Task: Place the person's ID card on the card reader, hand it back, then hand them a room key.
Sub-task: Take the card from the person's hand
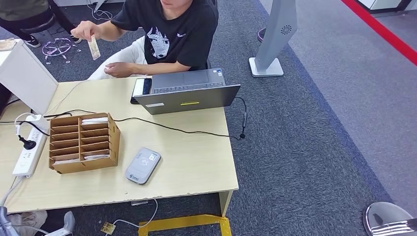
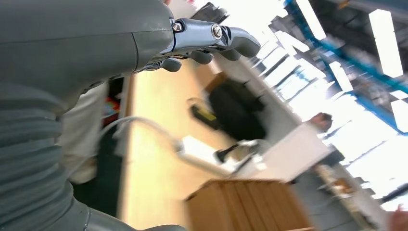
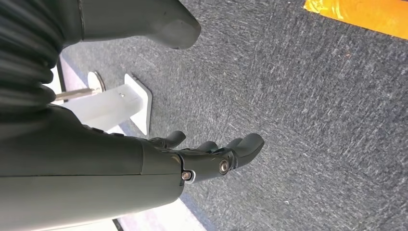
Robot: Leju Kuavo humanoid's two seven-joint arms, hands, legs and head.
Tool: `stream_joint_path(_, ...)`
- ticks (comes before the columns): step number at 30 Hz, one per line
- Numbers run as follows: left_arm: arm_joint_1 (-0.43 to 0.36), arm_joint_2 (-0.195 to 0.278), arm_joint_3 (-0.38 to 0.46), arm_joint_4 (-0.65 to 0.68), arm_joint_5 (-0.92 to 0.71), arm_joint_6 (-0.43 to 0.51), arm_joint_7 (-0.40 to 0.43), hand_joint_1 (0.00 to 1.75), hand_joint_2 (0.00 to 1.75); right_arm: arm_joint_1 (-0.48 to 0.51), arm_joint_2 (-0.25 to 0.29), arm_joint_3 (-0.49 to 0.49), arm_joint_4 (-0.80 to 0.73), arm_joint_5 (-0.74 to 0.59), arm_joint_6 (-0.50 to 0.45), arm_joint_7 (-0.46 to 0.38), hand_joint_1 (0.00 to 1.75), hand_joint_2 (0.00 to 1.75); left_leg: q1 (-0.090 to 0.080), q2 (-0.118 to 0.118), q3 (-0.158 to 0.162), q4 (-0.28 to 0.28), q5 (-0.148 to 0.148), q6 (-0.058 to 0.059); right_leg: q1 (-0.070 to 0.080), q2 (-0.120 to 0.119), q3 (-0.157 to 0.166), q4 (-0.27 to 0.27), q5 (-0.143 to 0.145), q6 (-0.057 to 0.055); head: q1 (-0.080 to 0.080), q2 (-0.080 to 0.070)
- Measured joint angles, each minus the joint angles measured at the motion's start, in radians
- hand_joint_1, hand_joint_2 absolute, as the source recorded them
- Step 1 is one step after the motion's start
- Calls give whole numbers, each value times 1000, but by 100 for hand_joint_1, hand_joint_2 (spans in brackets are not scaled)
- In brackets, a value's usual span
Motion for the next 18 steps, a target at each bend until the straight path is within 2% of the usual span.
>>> stream_joint_path(4,1,34,-60,-152,-34,2,0,0,175,-5,0,4,0,25,11,12,0,175,0,0,0,0,0,0,0,0,0,0,0,0,0,0)
stream_joint_path(7,-20,67,-76,-210,-39,2,0,0,175,-11,0,15,0,44,20,21,0,175,0,0,1,0,0,0,0,0,0,0,0,0,0,0)
stream_joint_path(13,-64,118,-78,-243,-49,2,12,0,175,-21,0,30,0,61,29,25,0,175,0,0,1,0,0,0,0,0,0,1,0,0,0,0)
stream_joint_path(18,-171,205,-75,-192,-71,2,110,0,175,-28,0,51,0,84,41,24,0,175,0,0,1,0,1,-1,0,0,0,1,1,-1,0,0)
